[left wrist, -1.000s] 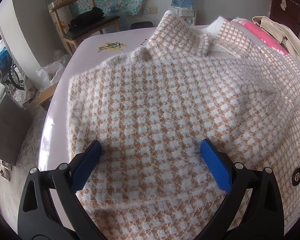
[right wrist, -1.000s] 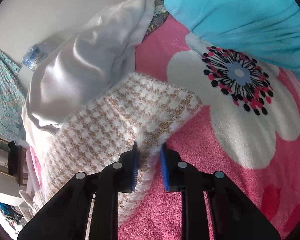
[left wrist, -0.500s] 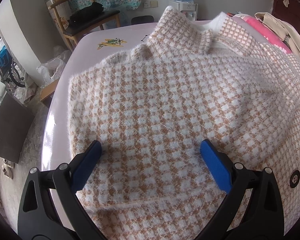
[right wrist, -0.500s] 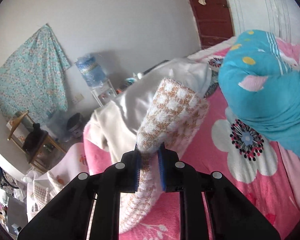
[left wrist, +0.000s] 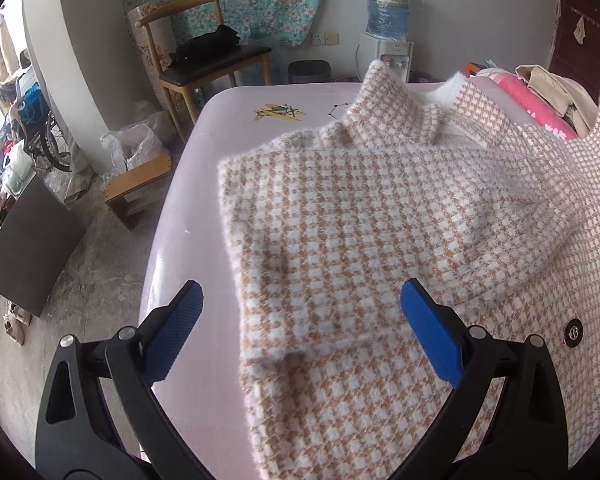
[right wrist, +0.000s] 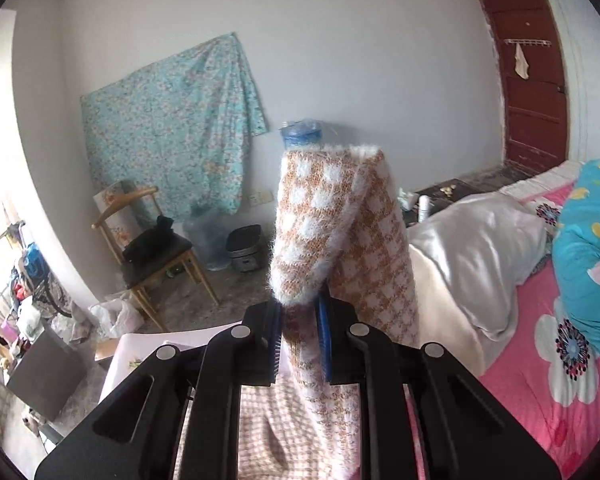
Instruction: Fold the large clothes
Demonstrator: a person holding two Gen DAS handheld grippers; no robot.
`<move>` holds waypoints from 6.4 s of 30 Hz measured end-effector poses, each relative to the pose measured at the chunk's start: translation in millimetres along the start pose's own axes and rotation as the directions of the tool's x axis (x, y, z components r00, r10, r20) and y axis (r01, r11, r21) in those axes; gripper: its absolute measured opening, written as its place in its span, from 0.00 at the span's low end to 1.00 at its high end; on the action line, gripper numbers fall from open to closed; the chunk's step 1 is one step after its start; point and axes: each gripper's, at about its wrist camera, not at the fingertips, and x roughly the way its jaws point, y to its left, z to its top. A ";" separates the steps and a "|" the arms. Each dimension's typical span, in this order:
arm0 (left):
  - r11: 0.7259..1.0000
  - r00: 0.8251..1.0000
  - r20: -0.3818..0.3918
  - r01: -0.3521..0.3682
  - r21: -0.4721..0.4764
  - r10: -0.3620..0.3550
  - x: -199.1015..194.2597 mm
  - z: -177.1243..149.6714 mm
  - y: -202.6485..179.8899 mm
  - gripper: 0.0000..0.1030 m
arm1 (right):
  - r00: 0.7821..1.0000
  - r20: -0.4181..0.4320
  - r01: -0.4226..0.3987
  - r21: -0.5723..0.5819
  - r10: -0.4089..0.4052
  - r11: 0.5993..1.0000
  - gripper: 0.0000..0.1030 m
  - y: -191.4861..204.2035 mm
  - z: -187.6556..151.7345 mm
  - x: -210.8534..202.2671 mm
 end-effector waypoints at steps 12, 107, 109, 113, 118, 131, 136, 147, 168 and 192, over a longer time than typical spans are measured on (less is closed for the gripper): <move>0.992 0.995 0.048 0.087 -0.090 -0.083 -36.0 -24.8 42.4 0.93 | 0.870 -0.322 -0.449 -0.205 0.373 0.870 0.35 201.6 -124.1 58.0; 0.976 0.971 -0.193 0.168 0.140 -0.140 -74.6 -139.3 -79.3 0.93 | 0.798 -0.598 -0.189 -0.367 -0.076 0.911 0.36 21.3 -365.1 -52.6; 0.981 0.973 -0.202 0.140 0.132 -0.112 -73.5 -157.7 -79.4 0.93 | 0.808 -0.584 -0.194 -0.386 -0.076 0.902 0.37 9.0 -376.0 -71.7; 0.987 0.983 -0.162 0.108 0.118 -0.088 -85.3 -171.5 -74.4 0.93 | 0.787 -0.601 -0.194 -0.452 -0.137 0.871 0.37 -15.2 -388.2 -110.2; 0.988 0.988 -0.135 0.091 0.122 -0.075 -88.9 -177.1 -72.7 0.93 | 0.765 -0.599 -0.168 -0.541 -0.237 0.824 0.36 -18.6 -385.5 -138.5; 0.979 0.985 -0.129 0.133 0.151 -0.114 -89.1 -179.8 -71.0 0.94 | 0.707 -0.694 -0.315 -0.480 -0.135 0.819 0.29 2.1 -413.0 -152.5; 0.979 0.987 -0.102 0.136 0.150 -0.121 -91.6 -184.2 -69.4 0.93 | 0.730 -0.683 -0.215 -0.262 -0.024 0.941 0.30 -29.6 -372.5 -180.8; 0.983 0.989 -0.099 0.121 0.139 -0.108 -103.3 -197.4 -65.4 0.93 | 0.683 -0.695 -0.122 0.196 0.226 0.973 0.38 -71.9 -405.2 -167.4; 0.865 0.939 -0.078 0.273 -0.421 -0.335 -147.4 -274.6 -3.3 0.40 | 0.699 -0.613 -0.181 0.347 0.369 0.920 0.19 -80.1 -424.8 -159.7; 0.885 0.918 -0.163 0.282 -0.371 -0.361 -186.9 -283.5 24.6 0.43 | 0.726 -0.664 -0.135 0.117 0.179 0.984 0.28 -90.1 -388.9 -193.1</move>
